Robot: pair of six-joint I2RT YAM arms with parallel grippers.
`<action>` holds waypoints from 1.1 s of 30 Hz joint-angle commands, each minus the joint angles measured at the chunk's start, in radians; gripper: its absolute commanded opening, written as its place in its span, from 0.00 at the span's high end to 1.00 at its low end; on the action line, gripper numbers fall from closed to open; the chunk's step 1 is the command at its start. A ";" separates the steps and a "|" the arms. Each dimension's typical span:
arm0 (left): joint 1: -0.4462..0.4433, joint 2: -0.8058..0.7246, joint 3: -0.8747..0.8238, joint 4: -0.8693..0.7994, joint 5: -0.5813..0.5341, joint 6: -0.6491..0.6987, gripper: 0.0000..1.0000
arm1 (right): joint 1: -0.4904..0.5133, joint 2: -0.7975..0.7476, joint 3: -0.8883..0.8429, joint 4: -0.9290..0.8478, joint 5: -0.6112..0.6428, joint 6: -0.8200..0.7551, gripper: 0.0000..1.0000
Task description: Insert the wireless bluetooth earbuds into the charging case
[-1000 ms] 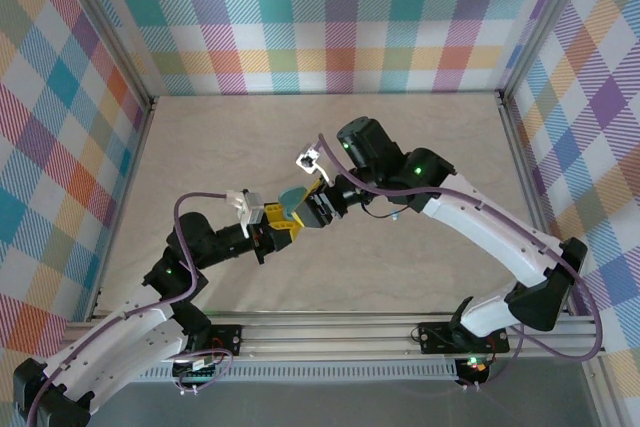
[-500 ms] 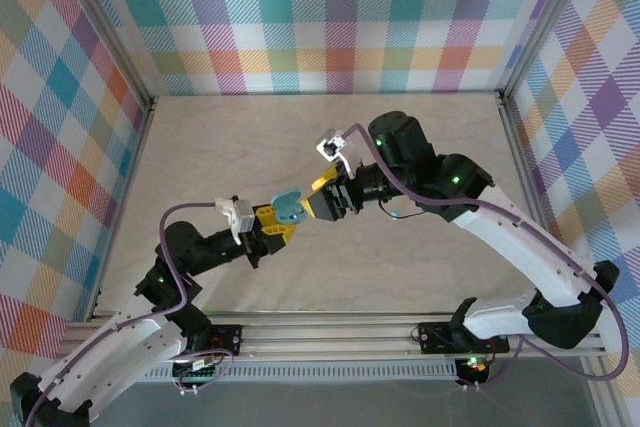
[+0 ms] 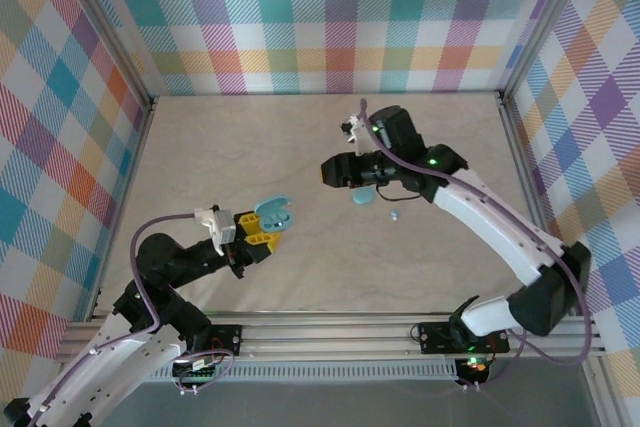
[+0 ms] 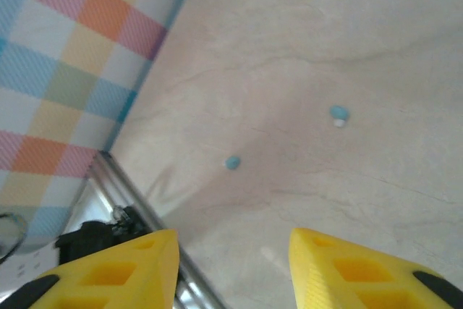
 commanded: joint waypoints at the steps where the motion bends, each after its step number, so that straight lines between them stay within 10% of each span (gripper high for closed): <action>1: -0.006 -0.014 0.054 -0.036 0.020 0.017 1.00 | 0.018 0.106 -0.017 0.057 0.064 0.083 0.57; 11: -0.006 -0.032 0.094 -0.097 0.032 0.027 1.00 | 0.209 0.635 0.412 -0.036 0.058 0.094 0.61; 22: -0.006 -0.071 0.091 -0.125 0.008 0.029 1.00 | 0.323 0.795 0.404 0.088 0.107 0.288 0.76; 33: -0.006 -0.071 0.105 -0.163 0.006 0.041 1.00 | 0.408 0.897 0.531 -0.027 0.235 0.322 0.64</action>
